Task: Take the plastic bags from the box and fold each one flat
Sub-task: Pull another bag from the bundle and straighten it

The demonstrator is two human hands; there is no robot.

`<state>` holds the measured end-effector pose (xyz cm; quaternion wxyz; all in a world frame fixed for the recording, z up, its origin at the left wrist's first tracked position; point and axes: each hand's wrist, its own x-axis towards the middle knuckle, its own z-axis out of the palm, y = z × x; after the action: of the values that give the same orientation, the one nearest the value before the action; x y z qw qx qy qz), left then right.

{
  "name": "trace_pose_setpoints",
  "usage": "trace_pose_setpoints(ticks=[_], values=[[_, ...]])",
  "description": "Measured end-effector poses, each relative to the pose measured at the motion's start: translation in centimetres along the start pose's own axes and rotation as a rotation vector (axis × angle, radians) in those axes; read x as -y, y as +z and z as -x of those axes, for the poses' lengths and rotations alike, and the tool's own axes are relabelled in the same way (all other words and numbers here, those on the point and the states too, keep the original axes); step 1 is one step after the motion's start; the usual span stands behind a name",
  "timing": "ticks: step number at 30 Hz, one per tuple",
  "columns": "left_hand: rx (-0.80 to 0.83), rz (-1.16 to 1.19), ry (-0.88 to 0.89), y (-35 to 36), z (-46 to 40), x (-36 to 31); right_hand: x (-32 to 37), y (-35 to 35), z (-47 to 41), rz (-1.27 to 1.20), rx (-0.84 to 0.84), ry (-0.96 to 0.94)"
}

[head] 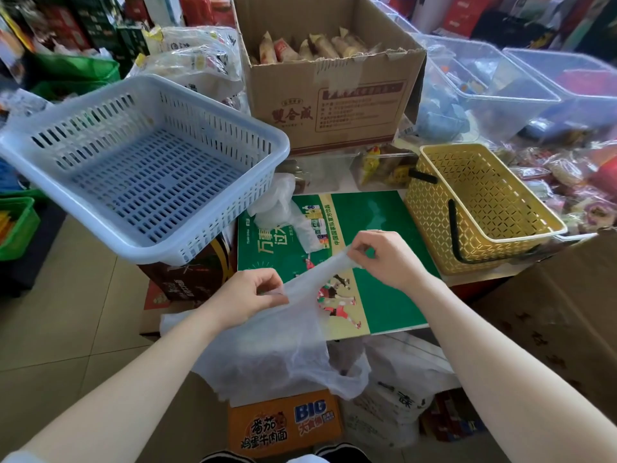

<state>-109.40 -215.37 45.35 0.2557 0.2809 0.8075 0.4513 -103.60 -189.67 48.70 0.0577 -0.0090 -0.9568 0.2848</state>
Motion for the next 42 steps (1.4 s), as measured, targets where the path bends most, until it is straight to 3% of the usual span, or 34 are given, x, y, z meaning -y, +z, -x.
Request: trace_pose_setpoints(ticks=[2, 9, 13, 18, 21, 22, 24, 27, 29, 31, 36, 42], values=[[0.006, -0.019, -0.014, 0.2, 0.0, -0.2, 1.2, 0.5, -0.3, -0.282, -0.112, 0.098], [-0.038, 0.023, -0.082, 1.2, -0.2, 0.5, 3.7, 0.0, -1.6, -1.080, -0.144, 0.349], [-0.083, -0.073, -0.033, 1.1, -0.3, -0.1, 2.7, 0.2, -2.1, -1.337, -0.239, 0.519], [-0.186, -0.162, 0.003, -0.2, 0.5, -0.8, 0.3, 1.1, -1.9, -1.265, -0.381, 0.679], [-0.199, -0.131, 0.013, -0.9, 1.2, -1.4, -0.7, 2.1, -1.6, -0.879, -0.403, 0.790], [-0.188, -0.122, 0.023, -1.1, 1.3, -1.7, -0.5, 2.3, -1.4, -0.652, -0.380, 0.728], [-0.157, -0.122, 0.049, -1.2, 1.5, -2.4, 1.0, 2.3, -1.0, -0.346, -0.287, 0.413], [-0.107, -0.089, 0.081, -1.4, 1.4, -3.7, 4.1, 1.4, -0.5, -0.418, 0.049, 0.042], [-0.066, 0.012, 0.106, -1.6, 1.4, -4.7, 5.1, 0.9, -0.6, -0.452, 0.226, -0.061], [-0.042, 0.146, 0.109, -2.0, 1.4, -5.6, 5.5, 0.4, -0.9, -0.506, 0.299, -0.116], [-0.023, 0.424, 0.017, -3.0, 1.3, -6.5, 5.3, -1.5, -1.3, -0.744, 0.487, 0.007], [0.104, 0.161, -0.054, -2.5, 0.2, -5.3, 3.9, -1.8, -2.1, -0.431, 0.509, 0.065]])
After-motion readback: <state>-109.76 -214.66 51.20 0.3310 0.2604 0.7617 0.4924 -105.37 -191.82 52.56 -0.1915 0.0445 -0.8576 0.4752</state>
